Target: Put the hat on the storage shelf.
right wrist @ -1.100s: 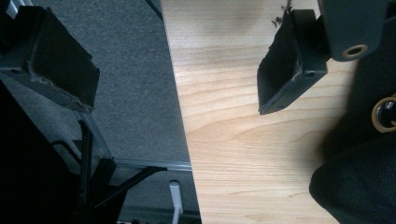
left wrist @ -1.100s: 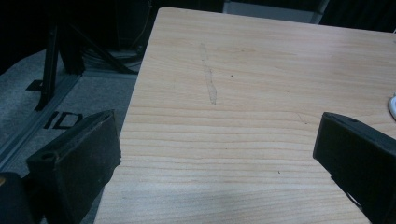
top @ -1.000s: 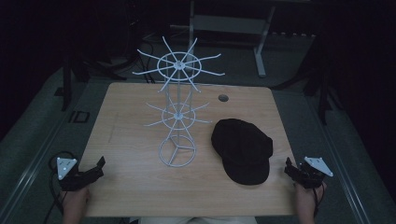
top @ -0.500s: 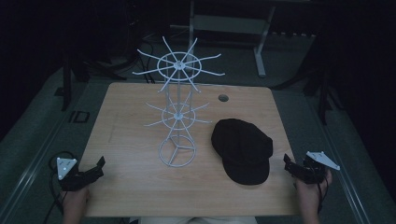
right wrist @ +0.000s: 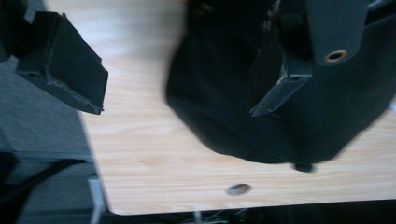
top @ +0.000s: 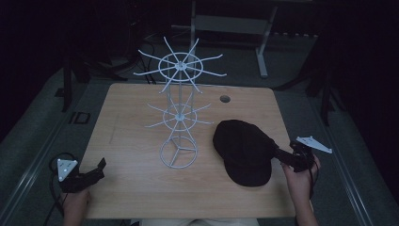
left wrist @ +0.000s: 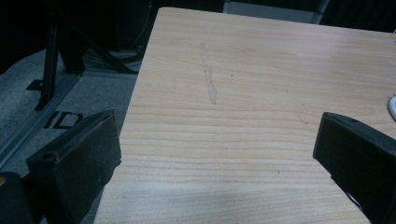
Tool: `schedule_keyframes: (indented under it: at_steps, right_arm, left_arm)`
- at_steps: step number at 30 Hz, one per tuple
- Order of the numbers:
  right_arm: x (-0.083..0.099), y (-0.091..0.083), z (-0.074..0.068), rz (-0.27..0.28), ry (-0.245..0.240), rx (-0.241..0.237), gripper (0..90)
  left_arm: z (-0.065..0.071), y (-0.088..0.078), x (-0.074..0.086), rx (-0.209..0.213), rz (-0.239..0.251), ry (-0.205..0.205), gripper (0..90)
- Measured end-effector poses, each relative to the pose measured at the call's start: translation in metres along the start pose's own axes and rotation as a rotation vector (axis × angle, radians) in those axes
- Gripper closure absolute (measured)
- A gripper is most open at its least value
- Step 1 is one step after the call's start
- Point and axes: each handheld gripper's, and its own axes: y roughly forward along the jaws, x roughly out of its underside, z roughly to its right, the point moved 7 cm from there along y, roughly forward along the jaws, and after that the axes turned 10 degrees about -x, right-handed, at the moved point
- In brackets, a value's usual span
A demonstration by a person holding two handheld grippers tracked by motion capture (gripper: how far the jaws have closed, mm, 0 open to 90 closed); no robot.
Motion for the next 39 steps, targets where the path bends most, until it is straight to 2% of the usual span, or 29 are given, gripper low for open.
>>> schedule_keyframes:
  at_steps: [4, 8, 11, 14, 15, 18, 22, 25, 30, 34, 36, 38, 39]
  right_arm:
    - [-0.013, 0.011, -0.02, -0.004, -0.05, -0.037, 13.7]
    - [-0.03, 0.022, -0.039, -0.009, -0.078, -0.08, 14.1]
    - [-0.039, 0.031, -0.048, -0.024, -0.091, -0.099, 17.0]
    - [-0.043, 0.039, -0.052, -0.031, -0.085, -0.109, 17.4]
    - [-0.047, 0.049, -0.057, -0.046, -0.074, -0.132, 19.0]
    - [-0.051, 0.062, -0.062, -0.059, -0.071, -0.136, 19.0]
    - [-0.049, 0.081, -0.068, -0.122, -0.079, -0.13, 21.6]
    - [-0.045, 0.096, -0.07, -0.171, -0.065, -0.141, 21.6]
    - [-0.038, 0.113, -0.074, -0.242, -0.068, -0.156, 22.5]
    - [-0.03, 0.126, -0.072, -0.317, -0.078, -0.119, 24.3]
    - [-0.026, 0.13, -0.07, -0.341, -0.073, -0.1, 28.2]
    - [-0.022, 0.133, -0.069, -0.366, -0.059, -0.103, 31.7]
    - [-0.021, 0.133, -0.068, -0.374, -0.071, -0.105, 33.7]
  left_arm:
    - [0.0, 0.0, 0.0, -0.001, 0.001, 0.001, 1.4]
    - [0.0, 0.0, 0.0, 0.0, 0.001, 0.001, 1.4]
    - [0.0, 0.0, 0.0, 0.002, 0.0, 0.001, 1.5]
    - [0.0, 0.0, 0.0, 0.003, 0.0, -0.001, 1.4]
    - [0.0, 0.0, 0.0, 0.002, 0.0, -0.004, 1.4]
    - [0.0, 0.0, 0.0, 0.002, 0.0, -0.004, 1.4]
    - [0.0, 0.0, 0.0, 0.002, -0.003, 0.0, 1.4]
    - [0.0, 0.0, 0.0, 0.003, -0.002, -0.001, 1.4]
    - [0.0, 0.001, 0.0, 0.003, -0.005, 0.002, 1.4]
    - [0.0, 0.001, 0.0, 0.002, -0.007, 0.003, 1.4]
    - [0.0, 0.001, 0.0, 0.002, -0.006, 0.002, 1.4]
    - [0.0, 0.001, 0.0, 0.002, -0.006, 0.002, 1.4]
    - [0.0, 0.001, 0.0, 0.001, -0.006, 0.002, 1.4]
